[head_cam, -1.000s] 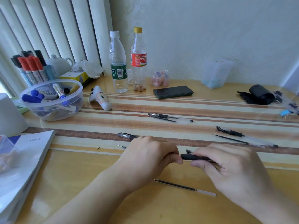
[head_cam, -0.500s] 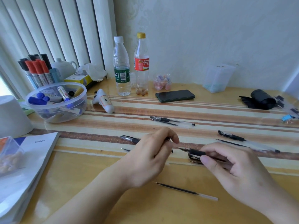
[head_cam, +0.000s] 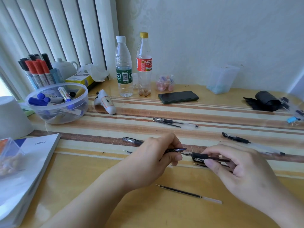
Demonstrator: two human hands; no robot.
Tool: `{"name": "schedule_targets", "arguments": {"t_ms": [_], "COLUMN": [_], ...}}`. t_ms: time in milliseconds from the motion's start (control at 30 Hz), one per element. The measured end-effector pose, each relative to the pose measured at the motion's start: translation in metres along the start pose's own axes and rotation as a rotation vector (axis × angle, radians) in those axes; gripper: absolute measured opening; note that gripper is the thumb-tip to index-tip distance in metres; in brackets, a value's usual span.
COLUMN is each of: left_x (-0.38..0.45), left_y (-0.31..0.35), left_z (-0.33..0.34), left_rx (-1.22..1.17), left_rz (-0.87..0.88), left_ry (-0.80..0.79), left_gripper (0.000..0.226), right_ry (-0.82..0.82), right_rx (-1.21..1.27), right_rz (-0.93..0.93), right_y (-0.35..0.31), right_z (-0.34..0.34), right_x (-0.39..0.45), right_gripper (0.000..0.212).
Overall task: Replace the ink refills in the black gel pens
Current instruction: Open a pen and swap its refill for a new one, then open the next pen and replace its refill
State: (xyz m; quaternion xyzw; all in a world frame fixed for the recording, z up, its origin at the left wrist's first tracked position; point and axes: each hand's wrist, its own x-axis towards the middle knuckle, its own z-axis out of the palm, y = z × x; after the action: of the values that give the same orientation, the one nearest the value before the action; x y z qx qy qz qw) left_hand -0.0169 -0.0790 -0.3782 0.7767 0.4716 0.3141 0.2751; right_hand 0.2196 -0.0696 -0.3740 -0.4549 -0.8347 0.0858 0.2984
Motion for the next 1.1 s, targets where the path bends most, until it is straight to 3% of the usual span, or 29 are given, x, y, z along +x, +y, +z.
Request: {"name": "schedule_targets", "arguments": {"t_ms": [367,567,833,933,1000,1100], "left_x": [0.000,-0.002,-0.001,-0.001,-0.001,-0.001], "left_y": [0.002,0.007,0.010,-0.003,-0.020,-0.043], "left_z": [0.002,0.007,-0.004,-0.027,-0.040,-0.047], "left_rx": [0.078,0.130,0.144,0.163,0.349,0.644], "left_rz": [0.047,0.131,0.205,0.124,0.009,-0.151], "left_ry": [0.004,0.015,-0.017,0.009,0.071,0.042], "left_gripper": [0.002,0.032,0.038,0.043,0.030,0.030], "right_ry": [-0.027,0.018,0.012,-0.092,-0.172,-0.256], "right_rx": [-0.026,0.012,0.131,0.098,-0.007,-0.054], "right_rz": [-0.059,-0.124,-0.099,-0.091,-0.105,-0.088], "right_y": [-0.009,-0.010,-0.010,-0.014,-0.017,-0.018], "right_z": [0.000,0.010,0.013,0.016,0.020,0.026], "right_x": [0.000,-0.003,-0.003,-0.005,-0.006,-0.006], "right_gripper": [0.021,0.015,0.011,0.017,0.026,0.033]}}
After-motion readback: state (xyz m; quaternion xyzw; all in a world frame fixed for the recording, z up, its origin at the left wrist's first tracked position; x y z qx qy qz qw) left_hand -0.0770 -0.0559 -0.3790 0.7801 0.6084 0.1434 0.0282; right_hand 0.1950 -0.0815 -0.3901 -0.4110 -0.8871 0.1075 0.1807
